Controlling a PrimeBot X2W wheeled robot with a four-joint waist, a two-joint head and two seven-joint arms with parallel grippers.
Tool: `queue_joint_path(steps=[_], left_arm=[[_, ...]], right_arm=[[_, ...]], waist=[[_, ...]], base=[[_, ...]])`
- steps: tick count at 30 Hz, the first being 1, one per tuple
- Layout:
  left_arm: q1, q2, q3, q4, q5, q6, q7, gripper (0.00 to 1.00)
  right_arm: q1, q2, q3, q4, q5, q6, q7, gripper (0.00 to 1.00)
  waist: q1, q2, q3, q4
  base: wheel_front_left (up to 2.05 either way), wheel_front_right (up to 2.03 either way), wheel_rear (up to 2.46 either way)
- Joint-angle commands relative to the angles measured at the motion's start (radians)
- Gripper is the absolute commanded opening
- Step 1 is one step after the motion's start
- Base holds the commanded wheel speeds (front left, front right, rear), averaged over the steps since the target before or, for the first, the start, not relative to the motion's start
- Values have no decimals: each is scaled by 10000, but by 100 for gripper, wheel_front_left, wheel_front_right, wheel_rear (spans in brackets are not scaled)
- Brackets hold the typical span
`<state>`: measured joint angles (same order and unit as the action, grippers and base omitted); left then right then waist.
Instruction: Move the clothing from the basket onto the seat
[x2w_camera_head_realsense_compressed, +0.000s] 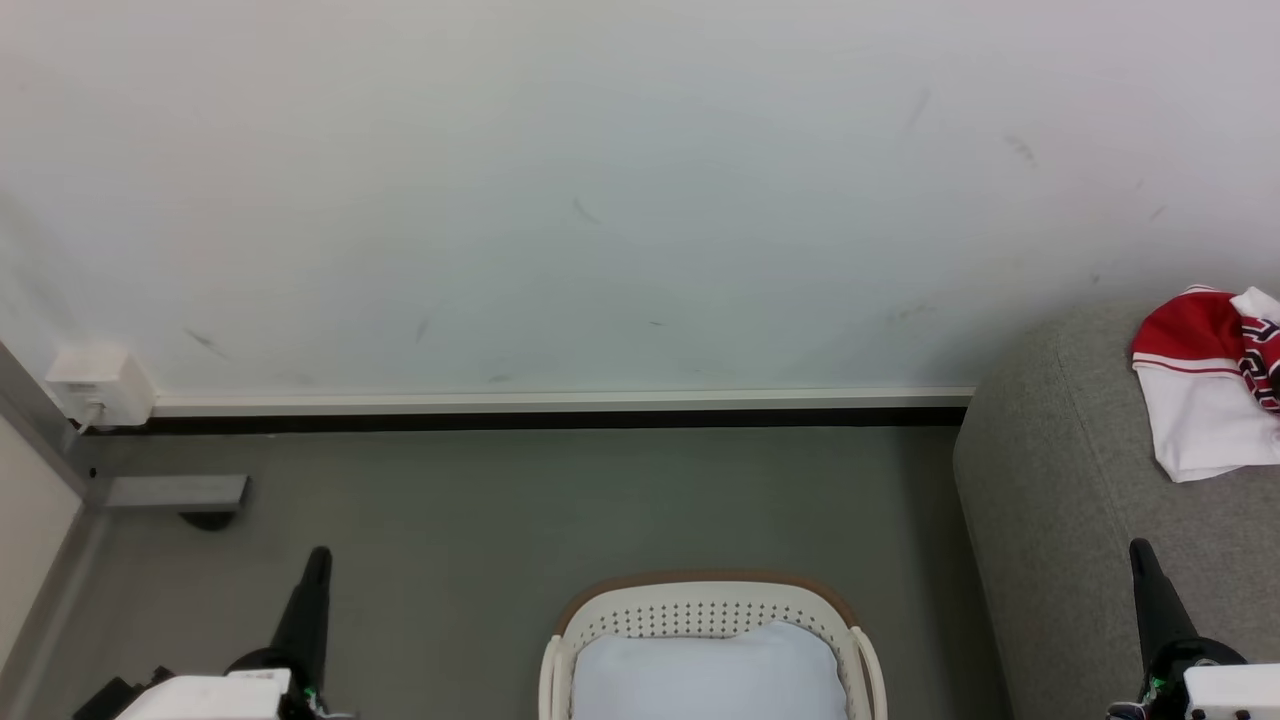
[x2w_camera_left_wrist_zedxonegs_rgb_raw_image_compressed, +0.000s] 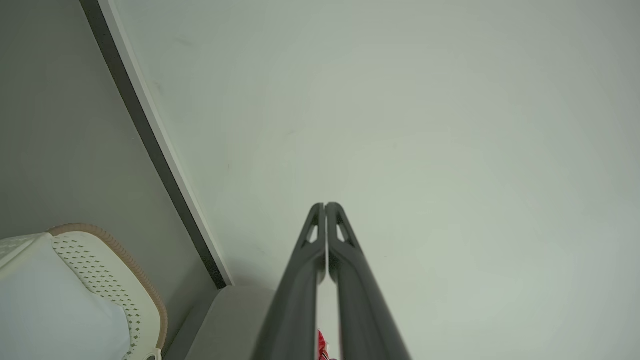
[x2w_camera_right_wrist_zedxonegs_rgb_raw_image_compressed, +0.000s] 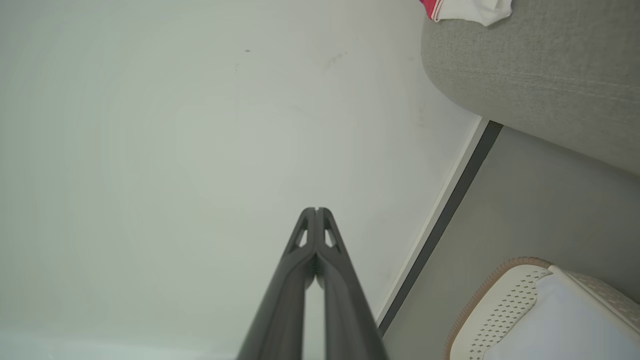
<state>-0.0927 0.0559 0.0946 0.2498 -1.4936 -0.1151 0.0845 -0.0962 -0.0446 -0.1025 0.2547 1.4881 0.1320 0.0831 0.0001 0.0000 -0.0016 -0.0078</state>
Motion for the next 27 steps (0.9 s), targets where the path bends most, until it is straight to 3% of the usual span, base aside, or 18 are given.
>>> queue_joint_path(steps=[1, 17, 27], left_arm=[[-107, 13, 74, -47, -208, -70, 38, 0], [-239, -56, 230, -37, -1269, -198, 339, 0], [-233, -53, 222, -36, -1245, -171, 341, 0]], right_arm=[[-91, -91, -41, -78, 178, -21, 64, 0], [-212, -93, -150, -117, 1290, -23, 344, 0], [-205, -93, -145, -111, 1249, -23, 345, 0]], waist=[[-1, 0, 2, 5], [-1, 0, 39, 77], [-1, 0, 40, 78]], base=[[0, 0, 0], [0, 0, 0], [0, 0, 0]])
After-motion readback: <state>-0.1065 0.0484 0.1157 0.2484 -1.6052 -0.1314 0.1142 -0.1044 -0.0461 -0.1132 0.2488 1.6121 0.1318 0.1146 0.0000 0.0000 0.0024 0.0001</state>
